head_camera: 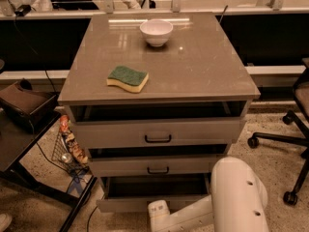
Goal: Open bottom drawer
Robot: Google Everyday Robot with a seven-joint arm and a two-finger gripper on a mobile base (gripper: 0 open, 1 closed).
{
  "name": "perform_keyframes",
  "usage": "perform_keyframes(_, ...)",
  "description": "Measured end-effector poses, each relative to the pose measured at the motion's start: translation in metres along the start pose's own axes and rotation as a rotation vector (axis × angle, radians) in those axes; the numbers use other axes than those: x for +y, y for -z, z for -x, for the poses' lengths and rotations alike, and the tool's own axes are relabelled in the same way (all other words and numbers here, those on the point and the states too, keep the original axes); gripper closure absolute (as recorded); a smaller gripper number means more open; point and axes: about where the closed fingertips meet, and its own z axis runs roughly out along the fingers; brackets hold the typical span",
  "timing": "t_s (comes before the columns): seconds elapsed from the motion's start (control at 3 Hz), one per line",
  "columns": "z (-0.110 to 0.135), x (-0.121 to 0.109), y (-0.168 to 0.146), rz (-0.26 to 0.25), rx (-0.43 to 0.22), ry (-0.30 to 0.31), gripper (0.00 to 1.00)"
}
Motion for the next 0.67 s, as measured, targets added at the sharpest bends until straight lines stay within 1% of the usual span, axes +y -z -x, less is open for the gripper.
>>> perform_keyframes(0.33, -0.0069, 0.0118, 0.0168, 0.007, 0.035, 0.002, 1.0)
perform_keyframes(0.67, -0.0087, 0.0153, 0.0177, 0.01, 0.035, -0.002, 1.0)
